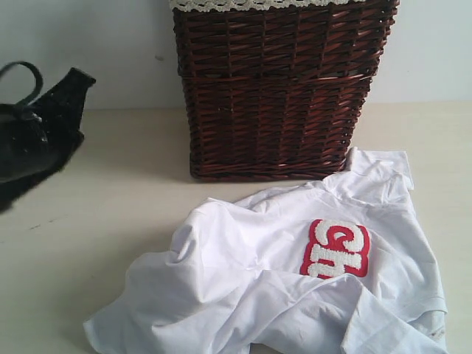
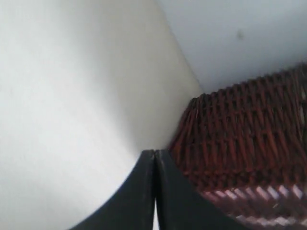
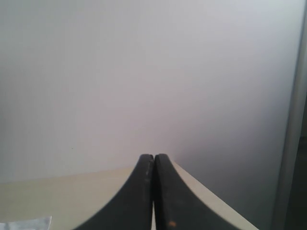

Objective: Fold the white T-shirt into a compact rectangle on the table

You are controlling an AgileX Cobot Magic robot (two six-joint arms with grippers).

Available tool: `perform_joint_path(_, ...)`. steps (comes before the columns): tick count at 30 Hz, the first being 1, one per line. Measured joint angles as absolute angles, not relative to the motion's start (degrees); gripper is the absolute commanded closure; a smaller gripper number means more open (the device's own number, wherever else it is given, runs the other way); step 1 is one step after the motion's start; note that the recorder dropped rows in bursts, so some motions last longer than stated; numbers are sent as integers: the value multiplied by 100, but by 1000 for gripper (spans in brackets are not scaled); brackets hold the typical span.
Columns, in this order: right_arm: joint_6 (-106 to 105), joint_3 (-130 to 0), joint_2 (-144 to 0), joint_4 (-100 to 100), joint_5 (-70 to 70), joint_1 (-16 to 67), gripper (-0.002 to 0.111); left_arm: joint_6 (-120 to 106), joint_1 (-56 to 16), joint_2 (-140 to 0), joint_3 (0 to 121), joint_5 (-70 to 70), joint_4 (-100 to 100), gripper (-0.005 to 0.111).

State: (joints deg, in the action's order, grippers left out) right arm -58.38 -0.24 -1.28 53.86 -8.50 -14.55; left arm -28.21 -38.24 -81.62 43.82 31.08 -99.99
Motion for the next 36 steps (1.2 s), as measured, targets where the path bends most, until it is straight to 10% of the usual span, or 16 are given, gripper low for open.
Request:
perform_joint_path(9, -5838, -24, -128, 5386, -850, -1455, 108, -10993, -3824, -6732, 4314, 2343, -9978, 107)
perform_joint_path(36, -5838, -24, -128, 5386, -850, -1455, 108, -11832, -2909, -7448, 4314, 2356, -9884, 107)
